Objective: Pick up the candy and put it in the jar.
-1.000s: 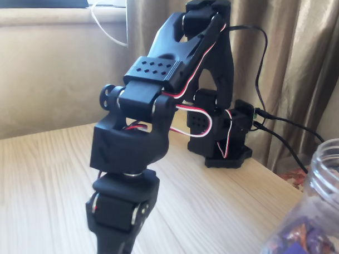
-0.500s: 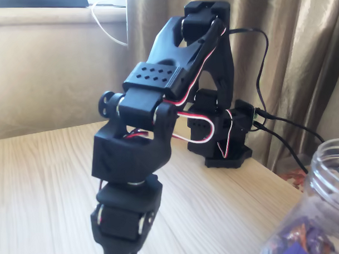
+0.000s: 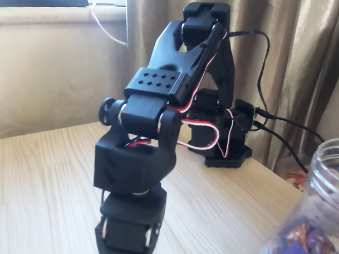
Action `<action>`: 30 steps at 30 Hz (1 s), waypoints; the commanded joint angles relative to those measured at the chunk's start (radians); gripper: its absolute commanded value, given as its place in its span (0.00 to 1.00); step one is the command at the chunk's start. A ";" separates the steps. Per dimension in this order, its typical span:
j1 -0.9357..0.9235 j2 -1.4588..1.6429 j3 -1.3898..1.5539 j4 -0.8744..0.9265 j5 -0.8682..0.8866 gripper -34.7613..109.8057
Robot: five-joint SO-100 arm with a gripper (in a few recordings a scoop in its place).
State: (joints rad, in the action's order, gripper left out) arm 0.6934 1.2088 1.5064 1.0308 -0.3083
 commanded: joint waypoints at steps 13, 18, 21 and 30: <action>-0.003 0.023 -0.054 0.023 -0.012 0.38; -0.012 0.026 -0.055 0.031 -0.014 0.36; -0.017 0.029 -0.057 0.035 -0.014 0.35; -0.015 0.066 -0.031 0.035 -0.008 0.30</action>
State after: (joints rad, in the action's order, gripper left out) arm 0.6673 1.2011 1.4941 1.0600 -0.3083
